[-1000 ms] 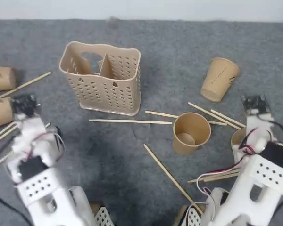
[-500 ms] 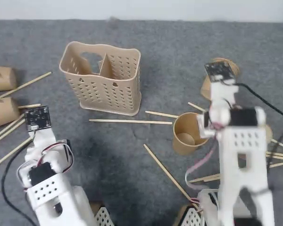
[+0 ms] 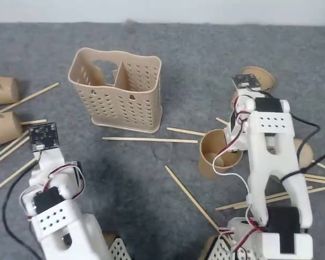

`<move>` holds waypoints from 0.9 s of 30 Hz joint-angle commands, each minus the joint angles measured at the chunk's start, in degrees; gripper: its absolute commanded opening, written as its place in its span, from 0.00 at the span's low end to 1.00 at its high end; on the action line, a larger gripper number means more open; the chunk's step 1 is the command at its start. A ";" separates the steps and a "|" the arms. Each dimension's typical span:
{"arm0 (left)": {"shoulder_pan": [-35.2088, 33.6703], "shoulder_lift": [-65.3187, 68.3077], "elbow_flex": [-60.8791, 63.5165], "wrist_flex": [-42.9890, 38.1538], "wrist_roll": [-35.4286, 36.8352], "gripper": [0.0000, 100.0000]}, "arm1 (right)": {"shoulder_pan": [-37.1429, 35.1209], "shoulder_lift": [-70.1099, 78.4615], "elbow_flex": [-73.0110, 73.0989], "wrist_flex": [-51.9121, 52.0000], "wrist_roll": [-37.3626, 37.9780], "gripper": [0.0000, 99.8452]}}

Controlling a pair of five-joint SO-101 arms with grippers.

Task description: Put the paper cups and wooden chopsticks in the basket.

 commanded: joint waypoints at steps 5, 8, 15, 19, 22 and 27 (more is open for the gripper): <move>0.44 -0.97 -0.13 -1.41 -0.70 0.19 | 0.66 0.22 -19.69 7.78 0.97 0.01; 0.44 -0.97 -0.13 -1.41 -0.70 0.19 | -0.13 0.84 -32.35 13.76 -1.23 0.01; 0.44 -0.97 -0.04 -1.67 -0.70 0.19 | -6.90 8.75 -60.22 19.47 -4.48 0.01; 0.44 -0.97 -0.04 -1.67 -0.70 0.19 | -11.56 12.88 -72.18 17.10 -4.75 0.01; 0.44 -0.97 -0.04 -1.67 -0.70 0.19 | -14.64 15.25 -81.58 13.85 -4.57 0.01; 0.44 -0.97 -0.04 -1.67 -0.70 0.19 | -21.67 18.24 -90.11 11.47 -4.22 0.01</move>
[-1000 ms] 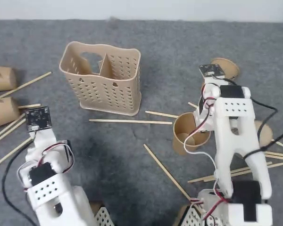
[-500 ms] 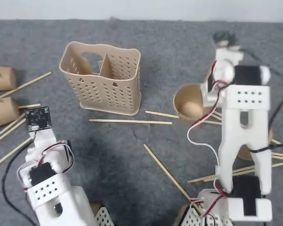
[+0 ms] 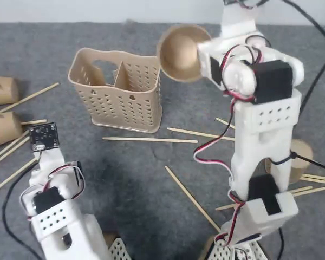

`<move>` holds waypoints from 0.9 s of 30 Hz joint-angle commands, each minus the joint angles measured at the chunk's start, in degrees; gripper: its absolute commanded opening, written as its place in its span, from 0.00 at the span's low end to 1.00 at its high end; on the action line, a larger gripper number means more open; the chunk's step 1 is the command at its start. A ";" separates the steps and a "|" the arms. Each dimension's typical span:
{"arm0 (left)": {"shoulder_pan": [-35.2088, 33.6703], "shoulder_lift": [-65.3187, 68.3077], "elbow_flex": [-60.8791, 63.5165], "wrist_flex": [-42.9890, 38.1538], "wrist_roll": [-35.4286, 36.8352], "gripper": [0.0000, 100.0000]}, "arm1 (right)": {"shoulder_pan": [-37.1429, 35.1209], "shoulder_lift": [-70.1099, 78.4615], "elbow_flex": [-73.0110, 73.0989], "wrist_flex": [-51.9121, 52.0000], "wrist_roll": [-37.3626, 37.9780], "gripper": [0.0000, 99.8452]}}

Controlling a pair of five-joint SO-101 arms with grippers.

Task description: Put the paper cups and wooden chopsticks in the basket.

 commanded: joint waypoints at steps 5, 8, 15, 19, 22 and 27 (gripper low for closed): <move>0.53 -0.97 -0.04 -1.49 -0.62 0.19 | -9.71 2.51 -6.51 -1.36 2.37 0.01; 0.53 -0.97 -0.04 -1.49 -0.70 0.19 | -11.21 4.00 -5.80 -1.27 4.22 0.01; 0.53 -0.97 -0.04 -1.49 -0.70 0.19 | -11.12 8.31 -3.96 -0.92 4.31 0.01; 0.53 -0.97 -0.04 -1.49 -0.70 0.19 | -10.95 11.21 -4.31 -1.01 4.40 0.01; 0.53 -0.97 -0.04 -1.49 -0.70 0.19 | -11.12 12.97 -4.22 -1.01 7.30 0.01; 0.53 -0.97 -0.04 -1.49 -0.70 0.19 | -11.03 14.46 -4.31 -0.75 9.58 0.07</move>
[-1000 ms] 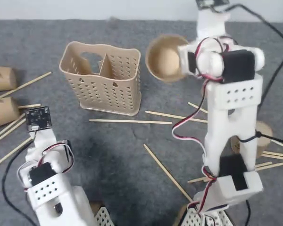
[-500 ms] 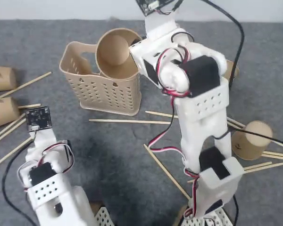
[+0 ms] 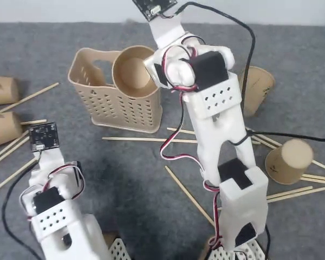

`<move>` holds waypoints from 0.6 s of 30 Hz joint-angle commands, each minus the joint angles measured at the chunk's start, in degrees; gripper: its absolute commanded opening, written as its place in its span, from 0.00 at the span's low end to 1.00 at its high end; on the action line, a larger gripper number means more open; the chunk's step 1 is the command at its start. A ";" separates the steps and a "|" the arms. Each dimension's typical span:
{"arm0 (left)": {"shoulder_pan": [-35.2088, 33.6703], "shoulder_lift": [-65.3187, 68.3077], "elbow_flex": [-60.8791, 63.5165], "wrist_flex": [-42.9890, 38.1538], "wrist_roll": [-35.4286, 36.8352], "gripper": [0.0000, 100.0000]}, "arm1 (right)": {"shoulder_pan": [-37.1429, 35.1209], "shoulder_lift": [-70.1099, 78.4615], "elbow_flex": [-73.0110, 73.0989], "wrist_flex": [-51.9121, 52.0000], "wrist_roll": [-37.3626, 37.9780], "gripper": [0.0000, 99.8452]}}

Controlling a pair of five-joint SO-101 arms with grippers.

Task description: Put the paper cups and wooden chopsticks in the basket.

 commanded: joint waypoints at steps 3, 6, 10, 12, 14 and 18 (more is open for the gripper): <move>0.53 -0.97 -0.04 -1.49 -0.70 0.19 | -0.31 -1.19 -0.88 -0.31 1.41 0.18; 0.53 -0.97 -0.04 -1.49 -0.70 0.19 | -0.31 -1.89 -3.25 0.04 1.41 0.23; 0.53 -0.97 -0.04 -1.49 -0.70 0.19 | -0.31 -4.00 -6.59 1.01 1.41 0.23; 0.53 -0.97 -0.04 -1.49 -0.70 0.19 | -0.31 -5.32 -8.09 2.77 1.41 0.23; 0.53 -0.97 -0.04 -1.49 -0.70 0.19 | 0.13 -6.64 -9.14 4.88 1.41 0.23; 0.53 -0.97 -0.04 -1.49 -0.70 0.19 | 8.13 -7.87 -8.26 6.73 -2.11 0.23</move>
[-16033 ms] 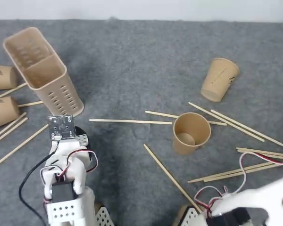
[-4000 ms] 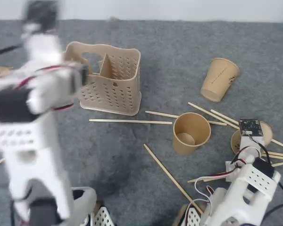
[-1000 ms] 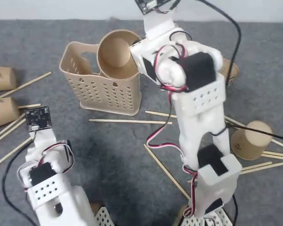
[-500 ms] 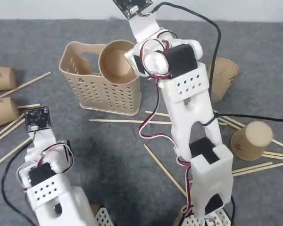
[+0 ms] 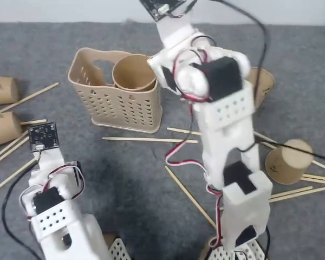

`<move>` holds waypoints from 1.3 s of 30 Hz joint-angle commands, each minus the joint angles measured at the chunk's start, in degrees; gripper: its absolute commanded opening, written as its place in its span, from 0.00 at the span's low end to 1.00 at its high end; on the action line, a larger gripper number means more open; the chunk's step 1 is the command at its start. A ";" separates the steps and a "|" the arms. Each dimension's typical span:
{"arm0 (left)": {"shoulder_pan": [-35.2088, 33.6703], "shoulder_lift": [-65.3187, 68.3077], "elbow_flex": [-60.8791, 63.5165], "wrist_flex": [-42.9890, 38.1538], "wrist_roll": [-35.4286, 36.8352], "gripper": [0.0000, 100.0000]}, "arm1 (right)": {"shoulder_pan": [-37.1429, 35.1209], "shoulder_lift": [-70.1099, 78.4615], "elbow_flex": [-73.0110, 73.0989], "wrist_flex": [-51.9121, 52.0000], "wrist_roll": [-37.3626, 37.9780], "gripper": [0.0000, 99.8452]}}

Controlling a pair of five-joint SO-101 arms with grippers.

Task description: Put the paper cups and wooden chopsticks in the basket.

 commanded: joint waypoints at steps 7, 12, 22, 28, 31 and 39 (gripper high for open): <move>0.53 -0.97 -0.04 -1.49 -0.70 0.19 | 24.92 0.66 6.33 0.66 -14.51 0.18; 0.53 -0.97 -0.04 -1.49 -0.70 0.19 | 31.34 9.89 9.05 -7.08 -13.89 0.00; 0.53 -0.97 -0.04 -1.41 -0.70 0.19 | 37.41 25.36 9.05 -28.00 -12.40 0.01; 0.70 -0.97 -0.04 -1.49 -0.70 0.19 | 39.25 31.69 9.05 -36.62 -12.31 0.01; 0.79 -0.97 -0.04 -1.49 -0.70 0.19 | 39.25 34.59 9.05 -36.62 -12.31 0.01; 0.79 -0.97 -0.04 -2.37 -0.62 0.19 | 35.47 36.62 8.97 -25.89 -10.81 0.01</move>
